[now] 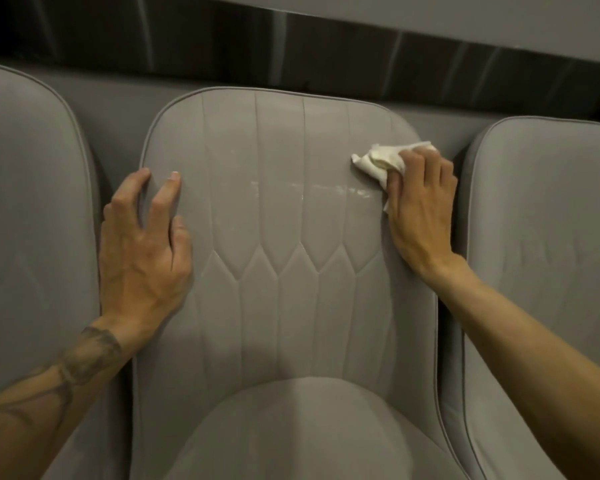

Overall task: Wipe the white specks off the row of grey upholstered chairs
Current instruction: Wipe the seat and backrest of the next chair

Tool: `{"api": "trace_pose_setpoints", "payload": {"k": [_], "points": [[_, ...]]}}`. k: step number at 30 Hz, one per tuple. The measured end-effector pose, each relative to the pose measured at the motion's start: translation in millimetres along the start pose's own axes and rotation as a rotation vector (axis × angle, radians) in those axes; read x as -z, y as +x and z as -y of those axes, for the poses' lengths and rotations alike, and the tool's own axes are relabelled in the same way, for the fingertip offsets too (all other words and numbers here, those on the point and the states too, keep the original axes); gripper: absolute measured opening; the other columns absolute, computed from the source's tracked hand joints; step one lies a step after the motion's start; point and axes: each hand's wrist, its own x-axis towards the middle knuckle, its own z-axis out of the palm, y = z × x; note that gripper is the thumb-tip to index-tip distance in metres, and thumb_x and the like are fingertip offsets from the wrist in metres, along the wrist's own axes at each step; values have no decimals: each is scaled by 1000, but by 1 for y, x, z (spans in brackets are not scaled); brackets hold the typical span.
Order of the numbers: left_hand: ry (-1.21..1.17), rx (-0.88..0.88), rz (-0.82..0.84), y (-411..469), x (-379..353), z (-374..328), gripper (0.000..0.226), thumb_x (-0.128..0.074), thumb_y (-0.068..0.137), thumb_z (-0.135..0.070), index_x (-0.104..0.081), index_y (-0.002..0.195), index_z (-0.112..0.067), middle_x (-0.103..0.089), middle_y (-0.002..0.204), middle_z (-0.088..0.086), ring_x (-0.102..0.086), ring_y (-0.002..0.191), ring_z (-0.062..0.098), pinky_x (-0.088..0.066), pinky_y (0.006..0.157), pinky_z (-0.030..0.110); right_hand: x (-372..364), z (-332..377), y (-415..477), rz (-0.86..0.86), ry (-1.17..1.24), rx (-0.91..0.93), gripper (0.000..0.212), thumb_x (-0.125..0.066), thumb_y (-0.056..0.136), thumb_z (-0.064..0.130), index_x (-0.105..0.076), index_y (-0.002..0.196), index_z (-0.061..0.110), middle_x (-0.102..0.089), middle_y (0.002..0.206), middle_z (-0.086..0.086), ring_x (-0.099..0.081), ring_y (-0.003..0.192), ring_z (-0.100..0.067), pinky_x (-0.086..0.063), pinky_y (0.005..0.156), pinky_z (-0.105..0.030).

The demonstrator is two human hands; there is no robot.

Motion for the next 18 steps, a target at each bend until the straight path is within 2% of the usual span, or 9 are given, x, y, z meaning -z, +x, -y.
{"api": "trace_pose_setpoints", "payload": {"k": [2,7,9,12,14,18], "points": [[0,-12,-12,0,-1,1,51,-43,105,-25,-41,156,-19,-34,153,19,-41,136,39,-37,114,45,2,-3,-4,9,4,6,25,-40,108,30,-54,119,13,-51,121,-10,-43,106,-24,-32,90,-32],[12,-18,-27,-1,-3,0,50,-43,106,-24,-42,155,-18,-36,152,21,-41,136,40,-36,114,44,-7,6,53,-23,70,-62,32,-36,108,33,-55,116,9,-53,116,-13,-47,101,-27,-30,84,-28],[4,-20,-23,-1,-3,0,50,-44,106,-23,-42,155,-18,-36,152,22,-41,137,40,-35,115,42,-8,11,48,-31,73,-84,33,-36,108,34,-55,119,9,-53,119,-12,-47,103,-25,-29,85,-25],[-5,-14,-19,0,-3,1,50,-44,106,-23,-41,156,-18,-37,152,23,-40,137,41,-34,117,41,1,6,13,8,45,-17,27,-40,107,30,-55,119,10,-52,120,-12,-41,103,-22,-23,85,-21],[-3,-7,-19,-1,-3,0,50,-44,106,-23,-42,156,-18,-37,152,24,-40,137,40,-33,117,41,5,1,6,44,43,24,25,-41,107,28,-55,115,10,-52,118,-12,-41,102,-21,-22,84,-21],[-3,-15,-14,-1,-3,-1,51,-43,106,-24,-41,156,-19,-36,152,22,-39,136,40,-35,115,42,-3,1,38,24,24,-6,28,-38,107,30,-57,113,11,-53,113,-12,-45,99,-25,-23,81,-24]]}}
